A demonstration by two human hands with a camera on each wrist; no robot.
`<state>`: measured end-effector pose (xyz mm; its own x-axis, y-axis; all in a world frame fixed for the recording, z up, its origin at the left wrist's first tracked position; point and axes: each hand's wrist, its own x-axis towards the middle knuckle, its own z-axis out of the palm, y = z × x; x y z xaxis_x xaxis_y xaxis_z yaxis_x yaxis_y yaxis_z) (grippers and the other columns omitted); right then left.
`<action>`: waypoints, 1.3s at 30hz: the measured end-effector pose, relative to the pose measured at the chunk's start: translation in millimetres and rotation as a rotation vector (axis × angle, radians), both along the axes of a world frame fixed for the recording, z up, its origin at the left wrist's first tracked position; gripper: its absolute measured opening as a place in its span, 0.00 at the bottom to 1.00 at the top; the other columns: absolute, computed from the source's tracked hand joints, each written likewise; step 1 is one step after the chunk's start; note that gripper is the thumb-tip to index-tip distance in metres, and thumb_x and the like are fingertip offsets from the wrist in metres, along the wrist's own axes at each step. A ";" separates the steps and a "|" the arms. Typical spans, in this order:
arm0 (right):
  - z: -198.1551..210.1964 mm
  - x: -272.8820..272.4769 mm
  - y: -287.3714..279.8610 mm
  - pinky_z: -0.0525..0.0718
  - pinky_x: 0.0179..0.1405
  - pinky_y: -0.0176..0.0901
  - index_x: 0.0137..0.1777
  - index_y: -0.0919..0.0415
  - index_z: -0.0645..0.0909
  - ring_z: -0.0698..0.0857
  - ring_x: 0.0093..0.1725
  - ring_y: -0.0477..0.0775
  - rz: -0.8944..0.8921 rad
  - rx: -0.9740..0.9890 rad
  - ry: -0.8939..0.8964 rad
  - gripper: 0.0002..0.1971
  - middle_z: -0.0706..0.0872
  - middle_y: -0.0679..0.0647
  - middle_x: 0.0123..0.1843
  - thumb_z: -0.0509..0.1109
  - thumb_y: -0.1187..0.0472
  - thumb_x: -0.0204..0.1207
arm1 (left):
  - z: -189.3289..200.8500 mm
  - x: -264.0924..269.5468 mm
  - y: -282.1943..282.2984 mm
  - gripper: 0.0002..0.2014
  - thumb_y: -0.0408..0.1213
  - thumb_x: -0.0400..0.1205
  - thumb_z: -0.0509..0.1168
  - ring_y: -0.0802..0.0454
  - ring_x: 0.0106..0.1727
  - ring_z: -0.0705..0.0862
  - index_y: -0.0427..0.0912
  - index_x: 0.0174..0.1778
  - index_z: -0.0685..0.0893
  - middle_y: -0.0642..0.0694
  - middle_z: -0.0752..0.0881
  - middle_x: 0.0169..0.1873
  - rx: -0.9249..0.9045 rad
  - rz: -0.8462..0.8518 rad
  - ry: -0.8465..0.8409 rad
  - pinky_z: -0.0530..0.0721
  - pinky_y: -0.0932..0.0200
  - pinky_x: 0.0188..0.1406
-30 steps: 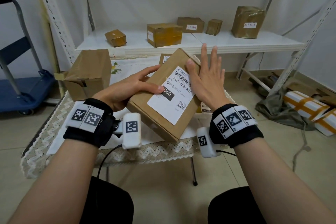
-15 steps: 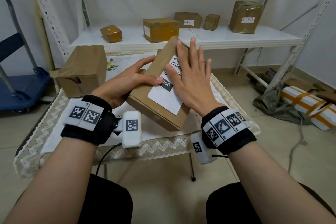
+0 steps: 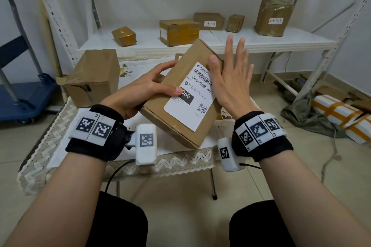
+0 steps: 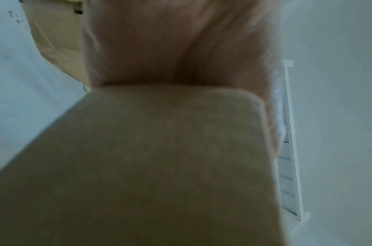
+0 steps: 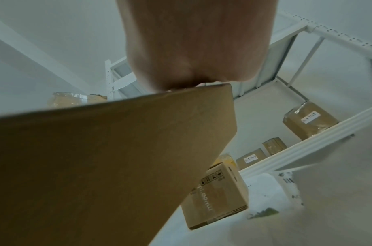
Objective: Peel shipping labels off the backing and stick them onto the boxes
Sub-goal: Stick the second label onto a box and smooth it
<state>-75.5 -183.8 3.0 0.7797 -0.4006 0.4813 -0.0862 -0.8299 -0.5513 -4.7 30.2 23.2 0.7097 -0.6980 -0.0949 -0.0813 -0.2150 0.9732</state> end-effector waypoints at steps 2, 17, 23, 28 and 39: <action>1.9 -1.3 8.4 0.28 0.85 0.64 0.91 0.44 0.35 0.32 0.91 0.58 0.030 -0.055 -0.037 0.36 0.30 0.52 0.92 0.45 0.35 0.90 | 0.9 -0.5 -0.9 0.52 0.51 0.57 0.83 0.38 0.57 0.92 0.69 0.80 0.71 0.39 0.83 0.69 -0.006 0.026 -0.010 0.91 0.45 0.54; -1.6 0.1 25.7 0.29 0.85 0.62 0.92 0.45 0.37 0.32 0.91 0.59 0.076 -0.178 -0.021 0.37 0.32 0.52 0.93 0.44 0.33 0.88 | 1.2 -11.7 -6.4 0.47 0.48 0.65 0.82 0.41 0.54 0.93 0.70 0.81 0.69 0.45 0.79 0.70 0.058 -0.037 -0.084 0.92 0.50 0.48; 1.9 2.0 16.7 0.31 0.87 0.64 0.91 0.44 0.34 0.33 0.91 0.58 0.025 -0.076 -0.014 0.36 0.32 0.51 0.92 0.43 0.34 0.89 | 1.4 -16.0 -10.8 0.46 0.47 0.67 0.79 0.44 0.53 0.93 0.70 0.82 0.68 0.48 0.78 0.72 0.080 -0.039 -0.091 0.92 0.53 0.46; 5.9 0.6 17.3 0.33 0.88 0.67 0.91 0.46 0.33 0.35 0.91 0.58 0.061 0.059 -0.097 0.36 0.32 0.51 0.92 0.45 0.37 0.90 | 2.3 -12.7 -9.3 0.47 0.48 0.65 0.80 0.43 0.53 0.93 0.70 0.81 0.70 0.45 0.81 0.68 0.077 0.009 -0.088 0.92 0.50 0.50; -8.8 -2.9 41.6 0.34 0.89 0.66 0.91 0.47 0.36 0.33 0.91 0.60 0.120 -0.172 -0.049 0.39 0.33 0.53 0.93 0.41 0.32 0.86 | 5.8 -14.7 -8.9 0.46 0.50 0.65 0.79 0.46 0.57 0.91 0.73 0.80 0.69 0.49 0.78 0.70 0.085 0.042 -0.155 0.91 0.47 0.58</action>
<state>-78.3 -142.1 -5.9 0.7909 -0.2151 0.5729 0.0423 -0.9147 -0.4018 -19.5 21.3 29.0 0.7489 -0.6616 -0.0392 -0.2184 -0.3021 0.9279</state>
